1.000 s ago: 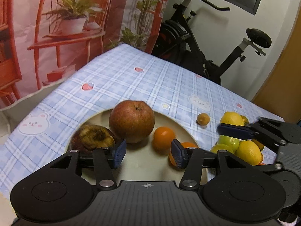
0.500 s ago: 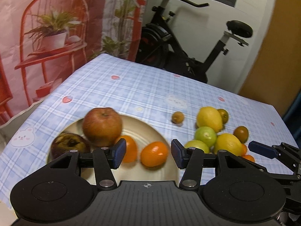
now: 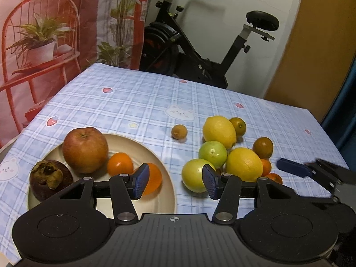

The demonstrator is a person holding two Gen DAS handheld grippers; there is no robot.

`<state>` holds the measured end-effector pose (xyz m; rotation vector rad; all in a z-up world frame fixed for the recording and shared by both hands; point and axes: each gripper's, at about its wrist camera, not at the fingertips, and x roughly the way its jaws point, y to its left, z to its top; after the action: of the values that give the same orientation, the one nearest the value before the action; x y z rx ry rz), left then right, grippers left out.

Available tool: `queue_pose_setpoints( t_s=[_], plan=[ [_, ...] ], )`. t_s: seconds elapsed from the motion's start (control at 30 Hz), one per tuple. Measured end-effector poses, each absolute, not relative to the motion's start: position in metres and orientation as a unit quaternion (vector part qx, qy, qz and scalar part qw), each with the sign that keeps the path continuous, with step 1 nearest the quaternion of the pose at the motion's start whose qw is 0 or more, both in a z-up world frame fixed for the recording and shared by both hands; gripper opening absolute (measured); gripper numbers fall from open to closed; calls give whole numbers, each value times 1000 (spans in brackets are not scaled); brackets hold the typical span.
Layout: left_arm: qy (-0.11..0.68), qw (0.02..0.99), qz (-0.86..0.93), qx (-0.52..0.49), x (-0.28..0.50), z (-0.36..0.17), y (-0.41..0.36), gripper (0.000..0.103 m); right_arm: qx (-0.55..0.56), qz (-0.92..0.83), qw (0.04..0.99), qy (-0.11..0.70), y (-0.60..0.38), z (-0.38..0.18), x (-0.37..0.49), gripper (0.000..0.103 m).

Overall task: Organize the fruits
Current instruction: 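Close both tools together around the large yellow lemon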

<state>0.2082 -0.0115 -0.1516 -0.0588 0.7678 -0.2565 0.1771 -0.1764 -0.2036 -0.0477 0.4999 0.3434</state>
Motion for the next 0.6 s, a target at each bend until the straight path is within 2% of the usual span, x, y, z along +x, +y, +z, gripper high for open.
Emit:
queue_pose_setpoints(
  t_s=[0.2, 0.33, 0.6],
  plan=[
    [376, 917, -130, -29, 209, -151, -13, 55, -57, 188, 944, 264, -166, -213, 210, 55],
    [382, 912, -146, -31, 208, -152, -17, 55, -69, 184, 941, 275, -160, -221, 220, 60],
    [396, 898, -189, -33, 214, -156, -31, 55, -66, 183, 942, 274, -160, -222, 209, 59]
  ],
)
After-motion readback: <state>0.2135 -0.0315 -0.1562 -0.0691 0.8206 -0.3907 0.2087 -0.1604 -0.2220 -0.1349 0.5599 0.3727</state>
